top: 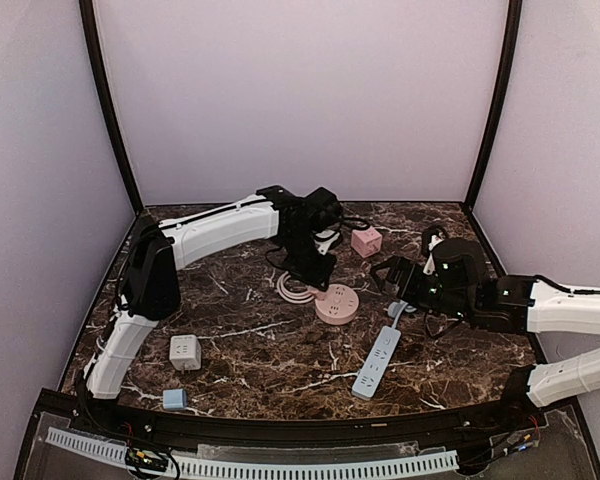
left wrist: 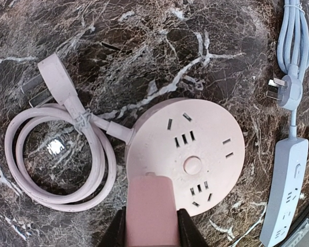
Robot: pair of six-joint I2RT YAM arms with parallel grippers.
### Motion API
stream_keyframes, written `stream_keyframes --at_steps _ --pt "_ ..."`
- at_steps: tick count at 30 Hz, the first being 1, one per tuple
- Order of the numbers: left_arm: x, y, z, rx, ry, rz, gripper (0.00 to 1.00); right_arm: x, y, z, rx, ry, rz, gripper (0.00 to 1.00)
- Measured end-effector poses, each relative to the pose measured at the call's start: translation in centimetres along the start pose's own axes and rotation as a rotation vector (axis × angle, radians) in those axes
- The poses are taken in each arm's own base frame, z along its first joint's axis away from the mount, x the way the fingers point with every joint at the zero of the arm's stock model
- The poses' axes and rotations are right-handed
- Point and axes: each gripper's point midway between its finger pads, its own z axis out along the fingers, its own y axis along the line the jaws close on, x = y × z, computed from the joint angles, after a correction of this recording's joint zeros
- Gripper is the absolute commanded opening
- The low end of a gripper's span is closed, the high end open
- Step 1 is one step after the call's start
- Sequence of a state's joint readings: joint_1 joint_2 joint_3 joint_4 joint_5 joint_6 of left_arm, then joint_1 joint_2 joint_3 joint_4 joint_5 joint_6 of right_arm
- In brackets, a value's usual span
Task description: Insert the plug
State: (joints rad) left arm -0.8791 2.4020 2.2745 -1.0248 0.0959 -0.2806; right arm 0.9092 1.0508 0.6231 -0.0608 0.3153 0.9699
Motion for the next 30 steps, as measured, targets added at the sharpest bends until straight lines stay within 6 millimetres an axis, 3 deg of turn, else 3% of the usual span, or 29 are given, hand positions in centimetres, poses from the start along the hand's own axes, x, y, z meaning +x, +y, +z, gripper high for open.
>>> stream_keyframes --at_steps 11,30 --pt "0.8 -0.7 -0.1 -0.018 0.019 0.012 0.01 0.1 -0.1 0.0 0.002 0.001 -0.002 0.98" --pt "1.1 0.1 0.0 -0.078 0.033 0.009 0.01 0.3 -0.3 0.3 0.011 0.009 -0.017 0.98"
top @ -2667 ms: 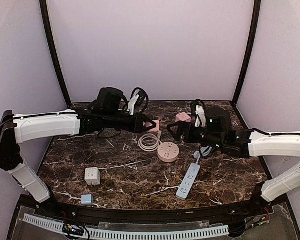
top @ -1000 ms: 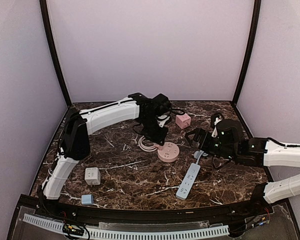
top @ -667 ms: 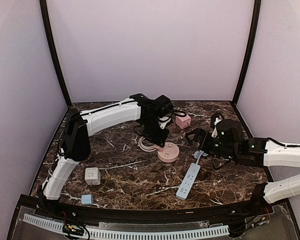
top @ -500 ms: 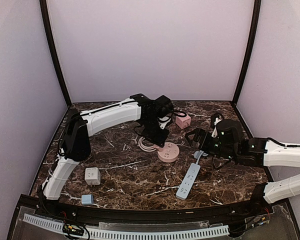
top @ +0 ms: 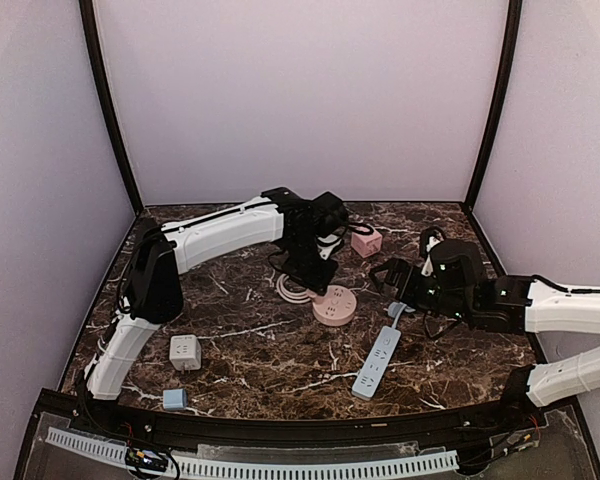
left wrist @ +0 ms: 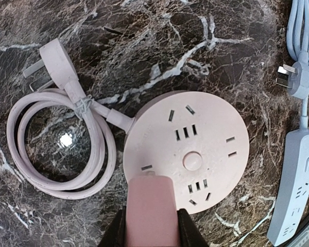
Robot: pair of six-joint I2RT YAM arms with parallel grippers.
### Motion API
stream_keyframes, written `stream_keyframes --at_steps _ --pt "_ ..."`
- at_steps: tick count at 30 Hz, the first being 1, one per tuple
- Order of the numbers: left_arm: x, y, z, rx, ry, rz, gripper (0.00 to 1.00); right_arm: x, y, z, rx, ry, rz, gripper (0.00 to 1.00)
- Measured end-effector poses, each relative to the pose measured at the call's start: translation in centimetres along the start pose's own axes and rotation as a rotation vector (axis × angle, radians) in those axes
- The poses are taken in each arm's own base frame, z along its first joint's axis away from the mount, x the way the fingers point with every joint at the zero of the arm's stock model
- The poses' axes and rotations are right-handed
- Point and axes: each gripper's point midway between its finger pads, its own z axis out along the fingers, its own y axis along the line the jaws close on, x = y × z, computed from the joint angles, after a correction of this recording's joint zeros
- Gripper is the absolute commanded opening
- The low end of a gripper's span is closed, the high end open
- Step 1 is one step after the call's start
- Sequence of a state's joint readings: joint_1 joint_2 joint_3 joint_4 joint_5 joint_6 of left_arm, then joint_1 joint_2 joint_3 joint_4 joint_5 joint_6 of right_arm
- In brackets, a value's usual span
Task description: Insert the plug
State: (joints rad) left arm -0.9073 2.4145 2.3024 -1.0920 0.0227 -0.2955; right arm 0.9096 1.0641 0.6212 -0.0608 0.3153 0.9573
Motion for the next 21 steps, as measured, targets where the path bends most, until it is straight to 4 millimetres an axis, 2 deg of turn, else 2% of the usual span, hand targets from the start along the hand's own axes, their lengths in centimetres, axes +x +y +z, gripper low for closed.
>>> stream_keyframes --at_steps 7,14,21 --pt "1.3 1.0 -0.2 -0.054 0.035 0.008 0.01 0.2 -0.2 0.2 0.009 0.007 -0.009 0.98" --pt "4.8 2.6 -0.8 -0.113 0.13 0.03 0.01 0.3 -0.2 0.2 0.009 0.008 -0.014 0.98" --pt "5.3 2.7 -0.9 -0.117 0.151 0.059 0.01 0.4 -0.2 0.4 0.01 0.015 -0.023 0.98"
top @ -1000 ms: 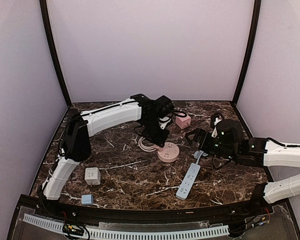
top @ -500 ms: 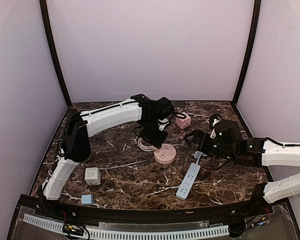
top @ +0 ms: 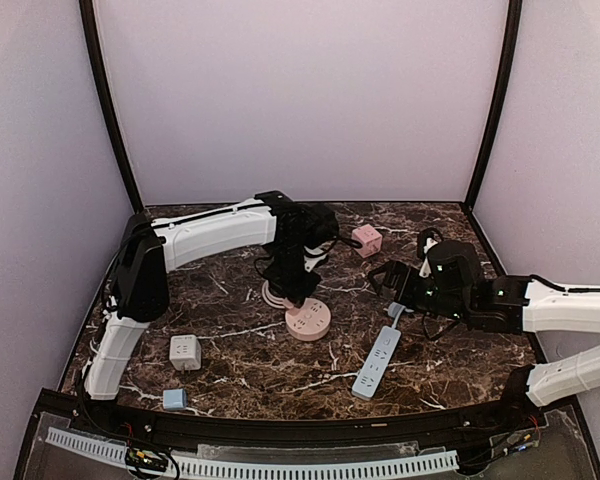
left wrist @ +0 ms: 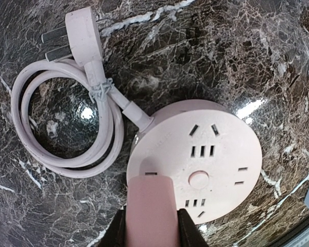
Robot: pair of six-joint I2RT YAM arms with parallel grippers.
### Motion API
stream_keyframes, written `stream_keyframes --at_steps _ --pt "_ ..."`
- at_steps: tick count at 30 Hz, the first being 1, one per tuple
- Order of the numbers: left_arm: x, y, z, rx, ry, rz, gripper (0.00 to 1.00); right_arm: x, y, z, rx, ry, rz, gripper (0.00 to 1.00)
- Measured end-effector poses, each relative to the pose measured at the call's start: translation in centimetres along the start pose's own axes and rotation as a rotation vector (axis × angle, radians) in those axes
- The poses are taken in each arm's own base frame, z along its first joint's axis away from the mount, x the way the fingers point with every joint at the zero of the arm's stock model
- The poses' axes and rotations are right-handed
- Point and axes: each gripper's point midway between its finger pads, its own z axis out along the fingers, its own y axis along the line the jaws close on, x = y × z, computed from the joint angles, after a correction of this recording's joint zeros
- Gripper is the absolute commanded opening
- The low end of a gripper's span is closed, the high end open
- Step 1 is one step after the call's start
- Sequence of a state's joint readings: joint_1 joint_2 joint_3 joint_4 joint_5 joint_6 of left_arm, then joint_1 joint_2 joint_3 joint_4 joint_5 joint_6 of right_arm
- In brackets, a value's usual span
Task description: Insert the plug
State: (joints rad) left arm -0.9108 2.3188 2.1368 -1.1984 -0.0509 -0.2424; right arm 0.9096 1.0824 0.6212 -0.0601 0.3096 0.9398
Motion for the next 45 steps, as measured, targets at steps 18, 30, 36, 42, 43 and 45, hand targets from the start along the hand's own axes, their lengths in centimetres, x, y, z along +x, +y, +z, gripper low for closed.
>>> stream_keyframes --at_steps 18,30,36,42,43,45 --pt "0.23 0.23 0.12 -0.005 0.053 0.089 0.01 0.35 0.26 0.17 -0.014 0.017 -0.02 0.98" --pt "0.22 0.32 0.32 -0.002 0.076 0.111 0.01 0.65 0.22 0.48 -0.012 0.028 -0.029 0.98" --pt "0.18 0.29 0.41 -0.002 0.079 0.108 0.02 0.7 0.27 0.48 -0.015 0.031 -0.033 0.97" --pt "0.1 0.26 0.47 0.005 0.085 0.089 0.03 0.85 0.52 0.54 -0.028 0.039 -0.044 0.97" --pt "0.12 0.24 0.48 0.008 0.088 0.087 0.03 0.87 0.57 0.54 -0.03 0.04 -0.045 0.96" --pt "0.12 0.26 0.51 0.011 0.09 0.085 0.02 0.87 0.69 0.55 -0.036 0.041 -0.047 0.96"
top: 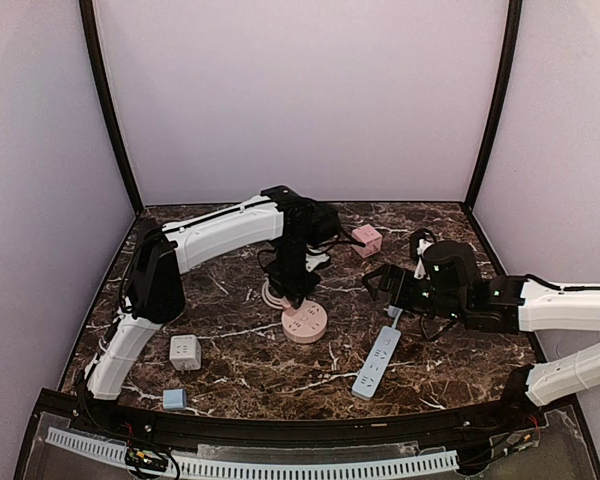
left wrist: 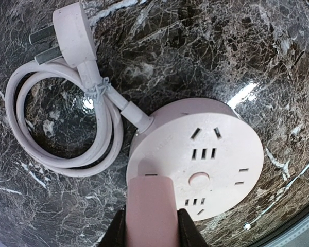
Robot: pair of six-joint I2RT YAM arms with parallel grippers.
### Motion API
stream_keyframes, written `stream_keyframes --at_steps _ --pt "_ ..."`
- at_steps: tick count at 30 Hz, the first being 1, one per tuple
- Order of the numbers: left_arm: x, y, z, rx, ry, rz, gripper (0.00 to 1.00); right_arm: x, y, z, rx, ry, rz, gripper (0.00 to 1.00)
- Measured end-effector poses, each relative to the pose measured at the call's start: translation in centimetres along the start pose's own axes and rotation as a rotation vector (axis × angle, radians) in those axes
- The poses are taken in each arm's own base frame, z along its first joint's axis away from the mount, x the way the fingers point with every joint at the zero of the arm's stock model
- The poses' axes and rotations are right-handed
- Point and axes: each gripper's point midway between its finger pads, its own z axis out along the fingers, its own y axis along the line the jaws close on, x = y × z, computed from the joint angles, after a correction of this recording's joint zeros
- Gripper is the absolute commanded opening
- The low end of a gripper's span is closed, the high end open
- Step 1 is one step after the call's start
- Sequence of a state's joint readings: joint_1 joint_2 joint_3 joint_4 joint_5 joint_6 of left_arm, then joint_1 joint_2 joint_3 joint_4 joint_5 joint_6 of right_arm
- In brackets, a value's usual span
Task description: Insert the plug
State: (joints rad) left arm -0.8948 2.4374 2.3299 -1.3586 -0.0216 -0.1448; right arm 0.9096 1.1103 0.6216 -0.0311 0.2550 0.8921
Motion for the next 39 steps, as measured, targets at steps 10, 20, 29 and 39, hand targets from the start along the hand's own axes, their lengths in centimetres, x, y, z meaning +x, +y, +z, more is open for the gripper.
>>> stream_keyframes --at_steps 10,20,29,39 --pt "0.1 0.1 0.0 -0.018 0.004 0.061 0.01 -0.5 1.1 0.0 -0.048 -0.017 -0.016 0.95" --pt "0.1 0.3 0.0 0.008 0.003 0.008 0.01 -0.6 1.6 0.0 -0.072 -0.016 -0.029 0.95" --pt "0.2 0.4 0.0 0.021 -0.002 0.05 0.01 -0.4 1.9 0.0 -0.095 -0.013 -0.043 0.94" --pt "0.5 0.5 0.0 0.011 0.002 0.158 0.01 -0.2 2.2 -0.1 -0.135 -0.021 -0.063 0.93"
